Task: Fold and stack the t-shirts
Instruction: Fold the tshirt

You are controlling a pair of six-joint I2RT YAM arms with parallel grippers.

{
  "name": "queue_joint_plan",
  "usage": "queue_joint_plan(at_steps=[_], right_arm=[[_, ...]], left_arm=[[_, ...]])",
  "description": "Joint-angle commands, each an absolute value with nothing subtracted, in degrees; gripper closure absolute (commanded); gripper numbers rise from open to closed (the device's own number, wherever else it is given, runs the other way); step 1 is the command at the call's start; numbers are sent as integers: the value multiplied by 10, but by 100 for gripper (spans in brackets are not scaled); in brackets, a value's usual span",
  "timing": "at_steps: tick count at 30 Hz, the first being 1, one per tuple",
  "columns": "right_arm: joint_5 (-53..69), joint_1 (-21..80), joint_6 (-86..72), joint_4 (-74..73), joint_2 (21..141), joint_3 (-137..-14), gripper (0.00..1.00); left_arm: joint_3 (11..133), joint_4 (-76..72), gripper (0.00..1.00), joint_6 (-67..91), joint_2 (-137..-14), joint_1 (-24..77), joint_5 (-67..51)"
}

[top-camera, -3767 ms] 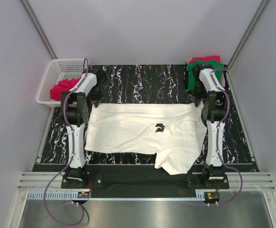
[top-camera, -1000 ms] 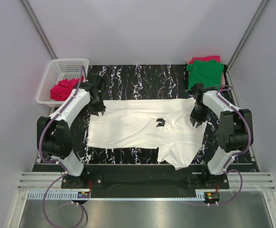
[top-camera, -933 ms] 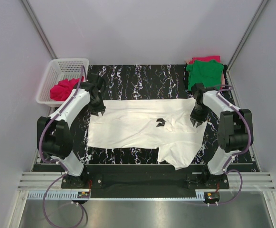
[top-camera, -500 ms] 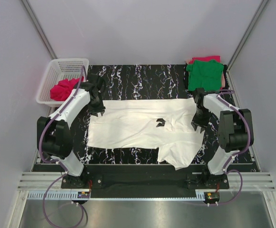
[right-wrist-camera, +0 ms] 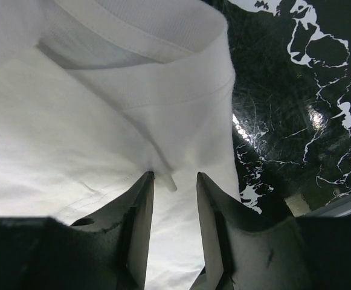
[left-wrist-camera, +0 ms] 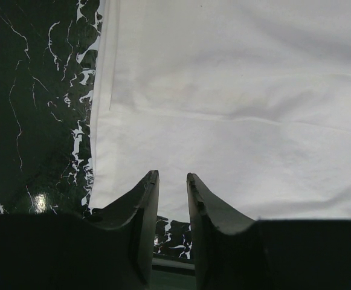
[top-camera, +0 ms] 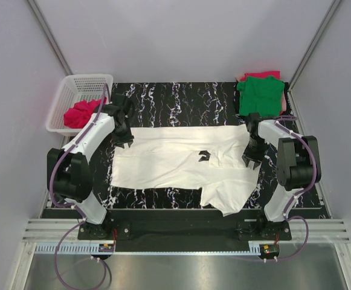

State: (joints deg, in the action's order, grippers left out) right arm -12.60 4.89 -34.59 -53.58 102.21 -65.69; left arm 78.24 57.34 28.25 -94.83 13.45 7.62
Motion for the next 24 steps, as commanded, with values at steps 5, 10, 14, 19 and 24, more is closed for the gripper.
queue_joint_plan(at_steps=[5, 10, 14, 19, 24], right_arm=[[-105, 47, -347, -518, 1034, -650, 62], [-102, 46, -345, -518, 1030, -651, 76], [-104, 47, -343, -526, 1025, -657, 80], [-115, 46, -344, -551, 1012, -663, 86], [-124, 47, -354, -575, 977, -664, 98]], left_arm=[[786, 570, 70, 273, -931, 134, 94], [787, 569, 70, 273, -933, 134, 94], [786, 569, 70, 276, -933, 134, 93], [787, 568, 70, 279, -936, 134, 91], [784, 565, 70, 283, -930, 134, 87]])
